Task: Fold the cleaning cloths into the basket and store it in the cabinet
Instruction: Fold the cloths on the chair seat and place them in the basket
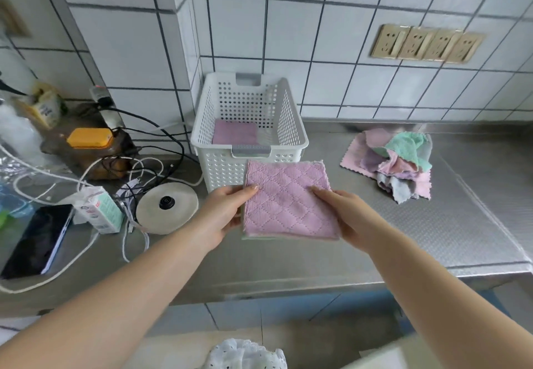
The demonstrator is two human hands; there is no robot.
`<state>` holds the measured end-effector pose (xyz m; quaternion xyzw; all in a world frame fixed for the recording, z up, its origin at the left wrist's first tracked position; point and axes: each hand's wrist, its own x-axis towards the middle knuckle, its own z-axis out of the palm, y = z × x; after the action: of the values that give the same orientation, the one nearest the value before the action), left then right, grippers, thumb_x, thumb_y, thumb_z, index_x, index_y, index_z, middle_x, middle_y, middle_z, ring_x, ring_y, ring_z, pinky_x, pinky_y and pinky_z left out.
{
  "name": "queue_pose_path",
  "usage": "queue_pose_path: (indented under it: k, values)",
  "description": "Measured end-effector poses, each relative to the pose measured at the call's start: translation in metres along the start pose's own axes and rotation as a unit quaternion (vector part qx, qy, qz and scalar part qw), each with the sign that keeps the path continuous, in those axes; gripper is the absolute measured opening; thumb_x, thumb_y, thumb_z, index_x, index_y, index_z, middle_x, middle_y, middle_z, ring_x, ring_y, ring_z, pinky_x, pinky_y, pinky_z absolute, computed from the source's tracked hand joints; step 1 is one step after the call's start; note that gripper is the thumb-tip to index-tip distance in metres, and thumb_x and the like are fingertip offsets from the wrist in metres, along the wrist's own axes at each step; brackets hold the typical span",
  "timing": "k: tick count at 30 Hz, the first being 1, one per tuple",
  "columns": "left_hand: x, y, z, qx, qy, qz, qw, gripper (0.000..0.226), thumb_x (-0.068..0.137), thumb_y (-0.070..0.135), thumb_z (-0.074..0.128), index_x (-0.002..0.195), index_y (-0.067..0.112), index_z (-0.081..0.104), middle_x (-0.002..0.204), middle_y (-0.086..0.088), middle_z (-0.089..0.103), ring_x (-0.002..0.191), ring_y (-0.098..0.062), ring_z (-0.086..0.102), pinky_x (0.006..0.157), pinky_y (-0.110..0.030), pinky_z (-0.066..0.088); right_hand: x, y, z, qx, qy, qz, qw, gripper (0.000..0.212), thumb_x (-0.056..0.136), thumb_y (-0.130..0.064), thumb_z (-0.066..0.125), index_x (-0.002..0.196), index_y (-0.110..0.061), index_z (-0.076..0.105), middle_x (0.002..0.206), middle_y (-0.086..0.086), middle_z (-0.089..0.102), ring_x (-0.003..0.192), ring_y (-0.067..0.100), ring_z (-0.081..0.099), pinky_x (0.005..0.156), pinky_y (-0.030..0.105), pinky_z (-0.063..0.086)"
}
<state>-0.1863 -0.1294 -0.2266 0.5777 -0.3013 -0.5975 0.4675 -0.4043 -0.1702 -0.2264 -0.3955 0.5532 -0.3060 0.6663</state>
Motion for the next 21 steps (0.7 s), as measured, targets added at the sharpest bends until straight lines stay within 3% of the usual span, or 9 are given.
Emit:
queue_pose_path:
  k: [3,7,9,11,12,14,16,19,21]
  values:
    - [0.007,0.029,-0.009,0.001,0.003,0.03,1.0,0.015,0.087,0.021,0.065,0.097,0.011,0.068,0.1,-0.01,0.071,0.082,-0.02,0.064,0.085,-0.037,0.05,0.007,-0.03,0.01,0.019,-0.031,-0.021,0.999,0.039,0.085,-0.029,0.066,0.113,-0.001,0.064,0.112,0.013,0.069,0.106,0.028,0.063,0.102,0.042,0.045]
    - [0.033,0.074,-0.023,-0.011,0.007,0.06,0.998,0.025,0.082,0.025,0.071,0.098,0.007,0.07,0.108,-0.022,0.068,0.096,-0.034,0.062,0.099,-0.05,0.042,0.03,-0.075,0.022,0.007,-0.058,-0.041,0.997,0.046,0.081,-0.033,0.071,0.118,-0.007,0.064,0.125,0.013,0.063,0.121,0.032,0.055,0.107,0.05,0.039]
    - [0.053,0.096,-0.027,-0.016,0.008,0.075,0.997,0.029,0.082,0.024,0.071,0.103,0.004,0.068,0.108,-0.022,0.068,0.099,-0.037,0.064,0.092,-0.046,0.049,0.046,-0.1,0.029,0.005,-0.058,-0.054,0.997,0.048,0.078,-0.034,0.073,0.118,-0.008,0.064,0.127,0.014,0.061,0.12,0.032,0.054,0.107,0.051,0.037]
    - [0.075,0.117,-0.03,-0.016,0.014,0.086,0.996,0.023,0.085,0.023,0.068,0.101,0.006,0.067,0.097,-0.015,0.072,0.084,-0.028,0.069,0.064,-0.028,0.058,0.063,-0.123,0.036,0.011,-0.051,-0.066,0.996,0.044,0.081,-0.031,0.071,0.118,-0.007,0.064,0.125,0.013,0.063,0.114,0.03,0.057,0.107,0.05,0.038]
    - [0.086,0.125,-0.03,-0.016,0.021,0.087,0.996,0.019,0.085,0.025,0.068,0.096,0.009,0.066,0.09,-0.011,0.073,0.074,-0.023,0.068,0.053,-0.022,0.053,0.072,-0.132,0.04,0.01,-0.049,-0.066,0.997,0.043,0.082,-0.03,0.07,0.118,-0.006,0.064,0.123,0.014,0.064,0.111,0.03,0.058,0.107,0.05,0.039]
    - [0.111,0.137,-0.034,-0.026,0.045,0.083,0.995,0.018,0.083,0.031,0.069,0.09,0.015,0.067,0.084,-0.007,0.073,0.072,-0.022,0.066,0.058,-0.025,0.048,0.093,-0.149,0.049,-0.001,-0.039,-0.063,0.997,0.036,0.085,-0.028,0.067,0.113,-0.005,0.064,0.114,0.013,0.067,0.103,0.03,0.062,0.101,0.046,0.045]
    - [0.141,0.146,-0.038,-0.032,0.077,0.062,0.995,0.019,0.082,0.036,0.07,0.091,0.02,0.067,0.091,-0.002,0.069,0.081,-0.02,0.061,0.065,-0.028,0.043,0.116,-0.162,0.057,-0.003,-0.027,-0.059,0.998,0.023,0.089,-0.025,0.063,0.104,-0.007,0.065,0.099,0.009,0.067,0.083,0.025,0.063,0.082,0.037,0.052]
    - [0.169,0.149,-0.04,-0.068,0.085,0.015,0.994,0.016,0.086,0.035,0.066,0.087,0.019,0.063,0.074,0.003,0.066,0.063,-0.015,0.059,0.052,-0.024,0.044,0.148,-0.17,0.067,-0.02,-0.011,-0.033,0.999,0.015,0.09,-0.023,0.061,0.094,-0.008,0.062,0.085,0.008,0.061,0.074,0.021,0.054,0.069,0.032,0.047]
    - [0.186,0.146,-0.044,-0.108,0.072,-0.031,0.991,0.017,0.087,0.034,0.065,0.083,0.018,0.066,0.072,-0.001,0.073,0.062,-0.018,0.067,0.058,-0.027,0.05,0.169,-0.171,0.073,-0.044,0.005,-0.01,0.999,0.013,0.09,-0.021,0.06,0.093,-0.008,0.06,0.081,0.008,0.055,0.072,0.022,0.05,0.064,0.033,0.044]
